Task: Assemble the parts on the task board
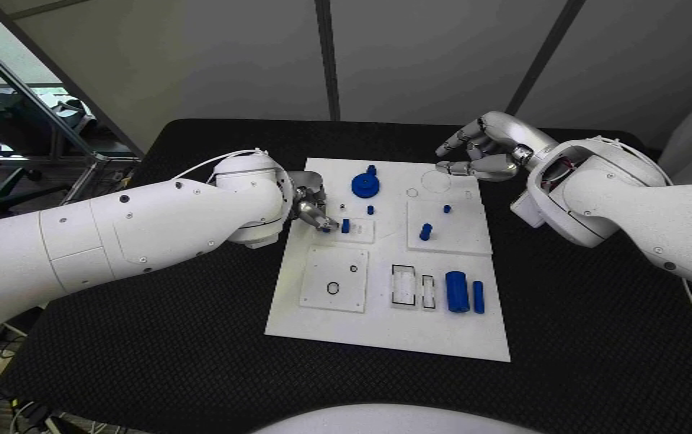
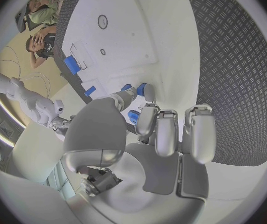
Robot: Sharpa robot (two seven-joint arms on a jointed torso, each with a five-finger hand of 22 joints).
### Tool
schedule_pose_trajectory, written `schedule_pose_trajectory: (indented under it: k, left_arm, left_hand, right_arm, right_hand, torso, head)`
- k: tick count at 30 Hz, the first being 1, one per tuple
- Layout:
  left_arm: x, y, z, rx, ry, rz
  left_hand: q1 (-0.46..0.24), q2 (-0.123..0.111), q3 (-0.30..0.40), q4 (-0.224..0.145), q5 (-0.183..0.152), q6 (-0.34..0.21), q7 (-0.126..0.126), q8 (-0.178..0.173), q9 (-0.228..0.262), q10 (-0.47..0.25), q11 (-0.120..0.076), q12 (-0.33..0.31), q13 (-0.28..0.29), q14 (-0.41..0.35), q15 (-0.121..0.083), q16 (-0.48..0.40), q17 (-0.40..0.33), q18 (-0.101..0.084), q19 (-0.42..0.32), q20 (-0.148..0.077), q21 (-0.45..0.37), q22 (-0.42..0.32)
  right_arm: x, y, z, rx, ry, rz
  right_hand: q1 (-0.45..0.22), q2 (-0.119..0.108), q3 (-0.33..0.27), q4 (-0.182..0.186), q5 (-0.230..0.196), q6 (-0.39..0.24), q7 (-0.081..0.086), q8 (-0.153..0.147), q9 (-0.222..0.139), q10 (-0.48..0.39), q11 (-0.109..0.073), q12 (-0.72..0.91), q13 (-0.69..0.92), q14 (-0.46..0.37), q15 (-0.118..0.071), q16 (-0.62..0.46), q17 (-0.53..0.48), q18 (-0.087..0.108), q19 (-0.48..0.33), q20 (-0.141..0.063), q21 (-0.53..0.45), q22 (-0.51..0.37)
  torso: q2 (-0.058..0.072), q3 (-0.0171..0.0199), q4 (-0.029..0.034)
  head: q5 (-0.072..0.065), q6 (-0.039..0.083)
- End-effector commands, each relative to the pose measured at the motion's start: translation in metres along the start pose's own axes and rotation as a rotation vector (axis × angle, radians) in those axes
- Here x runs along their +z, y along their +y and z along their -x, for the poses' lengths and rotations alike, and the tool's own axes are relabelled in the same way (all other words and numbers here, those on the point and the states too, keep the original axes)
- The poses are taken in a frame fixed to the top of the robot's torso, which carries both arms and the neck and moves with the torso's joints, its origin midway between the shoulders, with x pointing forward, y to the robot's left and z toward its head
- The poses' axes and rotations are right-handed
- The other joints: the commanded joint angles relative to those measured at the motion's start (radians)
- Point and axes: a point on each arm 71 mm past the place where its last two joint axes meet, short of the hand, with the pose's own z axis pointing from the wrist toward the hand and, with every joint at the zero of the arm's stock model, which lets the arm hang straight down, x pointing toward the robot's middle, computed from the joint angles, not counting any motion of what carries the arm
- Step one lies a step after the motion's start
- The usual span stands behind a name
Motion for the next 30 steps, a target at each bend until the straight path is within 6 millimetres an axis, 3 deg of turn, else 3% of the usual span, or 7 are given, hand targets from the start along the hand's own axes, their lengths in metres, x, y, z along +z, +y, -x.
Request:
schedule_pose_trajectory:
  k: [1,5,18,30]
  left_arm:
    - [0.001,0.001,-0.001,-0.006,0.003,0.011]
    - [0.002,0.002,0.0,-0.011,-0.004,0.015]
    - [-0.002,0.011,0.004,-0.034,-0.036,0.032]
    - [-0.009,0.014,0.017,-0.124,-0.104,-0.006]
  left_hand:
    - [-0.016,0.001,-0.013,0.005,-0.004,0.006,-0.001,0.001,-0.002,0.005,0.001,0.005,0.0,0.082,-0.008,0.005,0.179,-0.016,0.036,-0.007,0.006,0.183]
    - [-0.029,0.001,-0.053,0.027,-0.004,0.009,-0.001,0.0,-0.001,0.005,0.002,0.006,0.002,0.082,-0.008,0.006,0.18,-0.017,0.037,-0.007,0.006,0.184]
    - [-0.031,0.013,-0.285,0.123,-0.002,-0.001,0.008,-0.007,0.002,-0.008,0.009,-0.008,-0.013,0.082,-0.002,0.005,0.179,-0.014,0.033,-0.003,-0.005,0.182]
    - [-0.038,0.043,-0.373,0.132,-0.001,-0.024,0.016,-0.014,0.003,-0.038,0.016,-0.047,-0.057,0.081,0.003,0.004,0.178,-0.003,0.008,0.001,-0.048,0.155]
  right_arm:
    - [0.0,0.002,0.001,-0.002,-0.002,0.011]
    - [0.0,0.002,0.001,-0.002,-0.003,0.011]
    - [0.0,0.001,0.002,-0.003,-0.005,0.009]
    - [0.0,-0.001,0.002,-0.004,-0.008,0.006]
  right_hand:
    - [-0.005,-0.002,0.001,0.003,0.004,0.007,-0.002,0.004,-0.001,-0.006,0.002,-0.006,0.035,0.079,-0.007,-0.003,0.149,0.017,-0.007,-0.001,-0.007,-0.001]
    - [-0.006,-0.002,0.001,0.004,0.005,0.007,-0.002,0.004,-0.001,-0.006,0.002,-0.007,0.034,0.078,-0.007,-0.003,0.148,0.017,-0.007,-0.001,-0.007,-0.001]
    - [-0.006,-0.002,0.001,0.004,0.005,0.007,-0.002,0.004,-0.001,-0.006,0.002,-0.007,0.034,0.078,-0.007,-0.003,0.148,0.017,-0.007,-0.001,-0.007,-0.001]
    - [-0.007,-0.001,0.001,0.006,0.007,0.007,-0.002,0.004,-0.001,-0.006,0.002,-0.006,0.034,0.079,-0.007,-0.003,0.148,0.018,-0.007,-0.001,-0.007,-0.002]
  torso:
    - [0.0,-0.0003,0.0006]
    - [0.0,-0.0006,0.0007]
    - [0.0,-0.0009,0.0012]
    - [0.0,-0.0007,0.0016]
  head:
    - [-0.001,0.001]
    - [-0.002,0.002]
    - [-0.004,0.004]
    - [-0.005,0.004]
